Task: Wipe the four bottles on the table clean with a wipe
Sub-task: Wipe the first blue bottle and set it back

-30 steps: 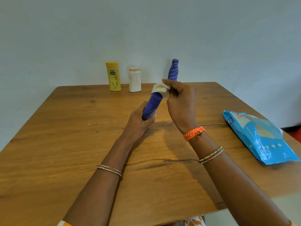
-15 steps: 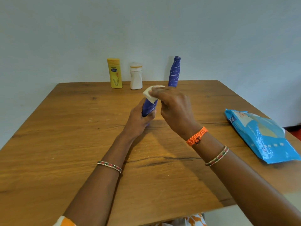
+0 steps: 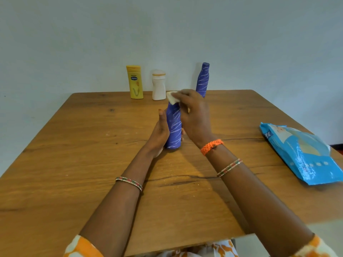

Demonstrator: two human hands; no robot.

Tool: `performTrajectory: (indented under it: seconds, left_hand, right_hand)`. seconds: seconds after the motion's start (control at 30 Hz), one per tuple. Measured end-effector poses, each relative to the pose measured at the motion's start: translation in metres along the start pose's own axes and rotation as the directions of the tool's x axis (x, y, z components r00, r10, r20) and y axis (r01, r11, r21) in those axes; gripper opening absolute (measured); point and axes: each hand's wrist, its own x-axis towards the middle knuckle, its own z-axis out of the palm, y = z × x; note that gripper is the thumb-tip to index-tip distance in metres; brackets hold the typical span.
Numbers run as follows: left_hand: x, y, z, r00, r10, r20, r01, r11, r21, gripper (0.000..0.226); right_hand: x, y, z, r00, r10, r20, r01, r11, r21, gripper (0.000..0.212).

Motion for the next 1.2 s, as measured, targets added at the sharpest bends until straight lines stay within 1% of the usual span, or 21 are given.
performTrajectory:
  seconds: [0.03,0.1,0.17,0.23,0.33,0.4,0.5,0.57,0.63,0.7,0.8,0.87,0.9,0.93,1.0,1.03,1.1,1.2]
  left_hand:
    - [0.000,0.000,0.001,0.999,-0.025,-0.022,0.025,0.999,-0.026,0.052]
    - [0.003,-0.001,0.001,0.996,-0.060,-0.062,0.056,0.996,-0.075,0.056]
    - [0.005,-0.002,-0.001,0.991,-0.091,-0.102,0.077,0.988,-0.136,0.057]
    - [0.007,-0.004,-0.003,0.985,-0.134,-0.110,0.109,0.972,-0.209,0.060]
    - [0.008,-0.007,-0.003,0.982,-0.153,-0.108,0.126,0.967,-0.221,0.062]
    - [0.008,-0.007,0.002,0.984,-0.133,-0.122,0.109,0.977,-0.183,0.058]
    - [0.011,-0.009,0.007,0.982,-0.113,-0.153,0.099,0.990,-0.099,0.058]
    - [0.012,-0.009,0.008,0.979,-0.119,-0.165,0.104,0.990,-0.096,0.056]
    - [0.013,-0.009,0.008,0.974,-0.144,-0.174,0.126,0.986,-0.114,0.053]
    - [0.012,-0.010,0.009,0.970,-0.181,-0.165,0.149,0.971,-0.187,0.056]
    - [0.011,-0.009,0.002,0.956,-0.268,-0.117,0.208,0.903,-0.375,0.075]
    - [0.010,-0.007,-0.003,0.946,-0.310,-0.098,0.238,0.865,-0.443,0.085]
    - [0.009,-0.007,-0.003,0.947,-0.302,-0.105,0.225,0.863,-0.453,0.086]
    - [0.010,-0.008,-0.002,0.953,-0.278,-0.123,0.198,0.875,-0.443,0.083]
    - [0.011,-0.010,0.003,0.960,-0.236,-0.150,0.164,0.910,-0.382,0.073]
    - [0.012,-0.010,0.006,0.959,-0.233,-0.163,0.168,0.927,-0.336,0.072]
    - [0.013,-0.010,0.008,0.958,-0.235,-0.166,0.194,0.953,-0.231,0.077]
    - [0.013,-0.010,0.008,0.956,-0.247,-0.159,0.215,0.957,-0.194,0.076]
  right_hand:
    - [0.001,0.000,0.007,0.998,-0.046,0.051,0.049,0.997,-0.066,0.030]
    - [0.002,0.003,0.014,0.989,-0.084,0.121,0.099,0.988,-0.122,0.030]
    - [-0.003,0.005,0.016,0.975,-0.116,0.189,0.140,0.983,-0.121,0.031]
    - [-0.019,0.002,0.014,0.947,-0.133,0.292,0.172,0.979,-0.112,0.034]
    - [-0.037,-0.003,0.006,0.899,-0.147,0.413,0.212,0.970,-0.115,0.037]
    - [-0.023,0.000,0.003,0.910,-0.126,0.395,0.201,0.967,-0.156,0.032]
    - [0.012,0.007,0.003,0.956,-0.075,0.283,0.143,0.963,-0.230,0.024]
    - [0.022,0.006,0.005,0.949,-0.061,0.308,0.148,0.953,-0.266,0.025]
    - [0.014,0.002,0.006,0.936,-0.092,0.339,0.190,0.943,-0.271,0.024]
    - [-0.006,-0.003,0.007,0.938,-0.079,0.337,0.155,0.966,-0.205,0.023]
    - [-0.041,-0.009,0.004,0.907,-0.039,0.420,0.093,0.990,-0.108,0.032]
    - [-0.049,-0.013,0.000,0.880,-0.022,0.475,0.062,0.996,-0.069,0.033]
    - [-0.046,-0.013,-0.001,0.878,-0.024,0.478,0.064,0.996,-0.067,0.030]
    - [-0.038,-0.012,0.000,0.883,-0.020,0.469,0.070,0.994,-0.089,0.027]
    - [-0.017,-0.008,0.004,0.918,0.006,0.397,0.066,0.984,-0.166,0.026]
    - [-0.005,-0.005,0.006,0.936,0.018,0.352,0.053,0.980,-0.191,0.027]
    - [0.014,0.002,0.008,0.956,0.036,0.291,0.029,0.975,-0.218,0.029]
    - [0.015,0.005,0.009,0.952,0.025,0.306,0.042,0.977,-0.208,0.030]
